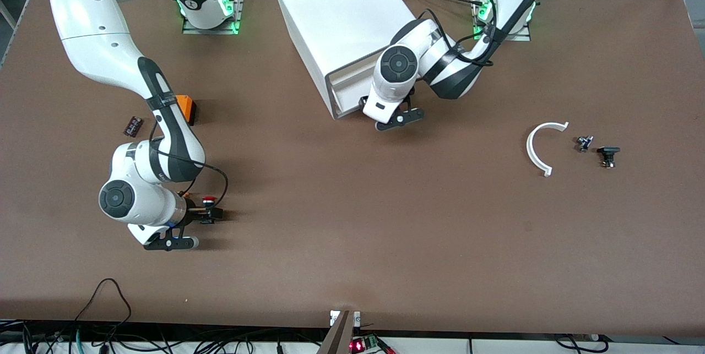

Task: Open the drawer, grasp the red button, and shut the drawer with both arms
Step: 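Push the drawer shut with the left gripper while the right gripper carries the button, then set the red button beside the yellow button and open the right gripper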

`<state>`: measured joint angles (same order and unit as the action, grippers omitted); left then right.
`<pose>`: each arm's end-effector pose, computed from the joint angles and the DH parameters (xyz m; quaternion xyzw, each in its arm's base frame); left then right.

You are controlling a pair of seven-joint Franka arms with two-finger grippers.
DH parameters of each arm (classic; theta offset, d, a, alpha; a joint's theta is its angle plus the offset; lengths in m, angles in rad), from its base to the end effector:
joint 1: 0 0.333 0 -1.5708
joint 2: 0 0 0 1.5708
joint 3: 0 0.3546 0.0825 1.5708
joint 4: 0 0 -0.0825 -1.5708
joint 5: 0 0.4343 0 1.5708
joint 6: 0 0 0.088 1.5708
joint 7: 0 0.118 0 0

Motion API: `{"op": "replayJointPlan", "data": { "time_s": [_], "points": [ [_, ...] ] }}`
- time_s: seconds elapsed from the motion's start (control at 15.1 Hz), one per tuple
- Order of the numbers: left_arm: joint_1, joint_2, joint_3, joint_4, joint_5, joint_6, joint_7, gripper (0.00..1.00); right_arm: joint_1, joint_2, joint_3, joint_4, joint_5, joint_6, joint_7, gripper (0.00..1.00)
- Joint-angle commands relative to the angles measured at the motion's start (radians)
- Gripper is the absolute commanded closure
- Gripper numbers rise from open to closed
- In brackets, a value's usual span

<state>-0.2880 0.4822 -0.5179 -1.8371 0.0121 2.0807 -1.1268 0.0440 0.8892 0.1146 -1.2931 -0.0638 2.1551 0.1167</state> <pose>0.4819 -0.4710 0.2769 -0.9753 -0.1690 0.1423 0.0083 0.8090 0.1039 0.1932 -0.9996 -0.0183 0.0132 0.0166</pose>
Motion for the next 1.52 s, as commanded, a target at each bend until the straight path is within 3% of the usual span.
{"op": "replayJointPlan", "data": {
  "time_s": [0.0, 0.33, 0.66, 0.99, 1.19, 1.45],
  "points": [
    [0.016, -0.019, -0.028, -0.025, -0.058, 0.012, -0.007, 0.00, -0.013, -0.076, -0.024, -0.018, -0.021, -0.070, 0.006, 0.00],
    [0.016, -0.019, -0.067, -0.034, -0.086, 0.015, -0.007, 0.00, -0.013, -0.226, -0.075, -0.118, -0.022, -0.089, 0.009, 0.00],
    [0.013, -0.017, -0.082, -0.036, -0.087, 0.015, -0.007, 0.00, -0.016, -0.419, -0.082, -0.342, -0.016, -0.005, 0.009, 0.00],
    [0.018, -0.022, -0.085, -0.034, -0.103, 0.013, -0.008, 0.00, -0.018, -0.594, -0.082, -0.480, -0.008, -0.024, 0.011, 0.00],
    [0.061, -0.066, -0.082, -0.030, -0.090, 0.009, 0.022, 0.00, -0.016, -0.680, -0.081, -0.488, -0.002, -0.122, 0.011, 0.00],
    [0.154, -0.194, -0.041, -0.025, -0.089, -0.072, 0.273, 0.00, -0.015, -0.749, -0.076, -0.471, -0.002, -0.237, 0.011, 0.00]
  ]
}}
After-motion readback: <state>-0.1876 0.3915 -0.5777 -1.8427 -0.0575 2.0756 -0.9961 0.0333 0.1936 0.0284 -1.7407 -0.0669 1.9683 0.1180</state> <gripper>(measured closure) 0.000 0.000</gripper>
